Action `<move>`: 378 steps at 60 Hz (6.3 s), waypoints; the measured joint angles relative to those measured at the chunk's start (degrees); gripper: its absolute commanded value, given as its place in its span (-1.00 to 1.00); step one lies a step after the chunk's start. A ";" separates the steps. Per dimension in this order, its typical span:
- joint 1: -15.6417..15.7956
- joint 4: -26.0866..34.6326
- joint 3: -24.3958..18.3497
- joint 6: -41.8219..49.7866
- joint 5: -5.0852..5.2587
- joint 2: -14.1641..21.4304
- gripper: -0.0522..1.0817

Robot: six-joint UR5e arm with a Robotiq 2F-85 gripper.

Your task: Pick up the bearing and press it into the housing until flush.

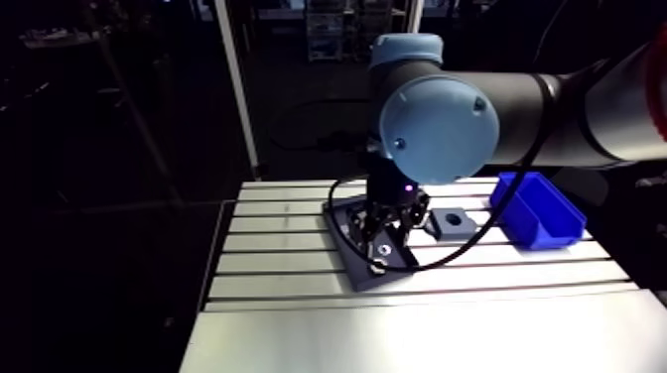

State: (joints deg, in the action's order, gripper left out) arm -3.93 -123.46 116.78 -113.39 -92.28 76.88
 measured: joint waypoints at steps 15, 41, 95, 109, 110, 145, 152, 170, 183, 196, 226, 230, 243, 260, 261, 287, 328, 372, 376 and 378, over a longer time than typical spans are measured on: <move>0.20 -0.94 0.31 0.31 0.03 -0.91 -0.34; 0.53 -3.82 0.75 0.61 0.11 -2.75 -0.31; 0.67 -6.48 1.47 1.03 -0.48 -5.38 -0.31; 0.68 -6.57 1.48 1.03 -0.49 -5.72 -0.20; 0.67 -6.57 1.48 1.03 -0.49 -5.73 -0.20; 0.75 -6.58 1.49 1.02 -0.47 -5.82 -0.02; 0.76 -6.58 1.49 1.02 -0.43 -5.79 0.02; 0.76 -6.55 1.48 1.01 -0.47 -5.70 0.09; 0.76 -6.57 1.49 1.01 -0.48 -5.66 0.15; 0.76 -6.58 1.44 0.99 -0.47 -5.53 0.20; 0.69 -5.29 0.18 0.93 -0.07 -3.43 0.37; 0.66 -4.53 -0.26 0.94 0.02 -3.02 0.40; 0.49 -0.97 -2.50 1.81 0.15 -1.77 0.53; -0.78 3.73 -6.09 3.55 0.10 -1.16 0.64; -0.98 3.92 -6.28 3.58 0.10 -1.15 0.65; -8.76 6.01 -10.25 5.54 0.42 -1.66 0.76; -14.67 4.04 -14.16 5.40 0.23 -7.25 0.81; -16.76 0.50 -15.22 2.30 0.52 -11.62 0.86; -16.76 0.51 -15.26 2.24 0.60 -11.92 0.85; -16.77 0.52 -15.29 2.22 0.62 -12.07 0.85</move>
State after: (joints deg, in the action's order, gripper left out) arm -20.69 -122.94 101.49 -111.17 -91.66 64.82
